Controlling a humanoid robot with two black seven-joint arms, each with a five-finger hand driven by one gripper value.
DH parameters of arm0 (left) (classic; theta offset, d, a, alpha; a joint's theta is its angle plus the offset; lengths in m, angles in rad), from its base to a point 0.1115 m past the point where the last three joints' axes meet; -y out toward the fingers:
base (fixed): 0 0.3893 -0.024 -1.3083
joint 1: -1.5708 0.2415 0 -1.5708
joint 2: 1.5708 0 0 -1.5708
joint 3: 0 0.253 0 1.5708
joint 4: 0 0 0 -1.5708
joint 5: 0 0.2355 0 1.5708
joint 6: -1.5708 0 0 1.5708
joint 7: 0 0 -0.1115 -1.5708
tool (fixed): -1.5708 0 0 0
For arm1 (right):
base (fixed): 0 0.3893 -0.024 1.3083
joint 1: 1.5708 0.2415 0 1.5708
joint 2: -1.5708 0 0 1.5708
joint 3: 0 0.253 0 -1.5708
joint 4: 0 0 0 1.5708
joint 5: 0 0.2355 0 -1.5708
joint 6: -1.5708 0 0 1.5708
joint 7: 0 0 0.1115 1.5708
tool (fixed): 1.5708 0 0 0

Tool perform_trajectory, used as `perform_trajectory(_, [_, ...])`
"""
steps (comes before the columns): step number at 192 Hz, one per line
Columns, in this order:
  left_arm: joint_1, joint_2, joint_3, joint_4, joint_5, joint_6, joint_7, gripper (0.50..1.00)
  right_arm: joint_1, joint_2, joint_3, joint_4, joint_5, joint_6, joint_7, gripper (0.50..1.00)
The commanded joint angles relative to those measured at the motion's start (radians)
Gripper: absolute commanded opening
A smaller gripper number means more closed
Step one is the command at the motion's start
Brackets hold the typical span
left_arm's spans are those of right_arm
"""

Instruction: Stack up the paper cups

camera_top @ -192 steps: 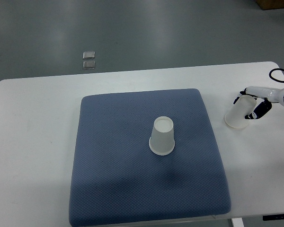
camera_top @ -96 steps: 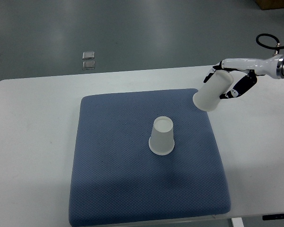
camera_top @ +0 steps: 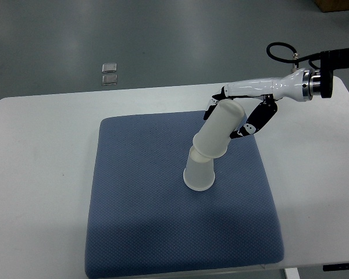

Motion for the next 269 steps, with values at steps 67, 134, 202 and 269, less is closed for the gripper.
perform_trajectory(67, [0.000, 0.000, 0.000, 0.000, -0.001, 0.000, 0.000, 1.000, -0.006, 0.053, -0.012, -0.032, -0.020, 0.000, -0.050, 0.652])
perform_trajectory(134, [0.000, 0.000, 0.000, 0.000, 0.001, 0.000, 0.000, 1.000, -0.012, 0.108, -0.012, -0.027, -0.017, -0.001, -0.048, 0.654])
perform_trajectory(202, [0.000, 0.000, 0.000, 0.000, 0.001, 0.000, 0.000, 1.000, -0.020, 0.122, -0.035, -0.029, -0.023, -0.008, -0.050, 0.885])
perform_trajectory(269, [0.000, 0.000, 0.000, 0.000, -0.001, 0.000, 0.000, 1.000, -0.038, 0.102, -0.015, -0.035, -0.005, -0.044, -0.048, 0.915])
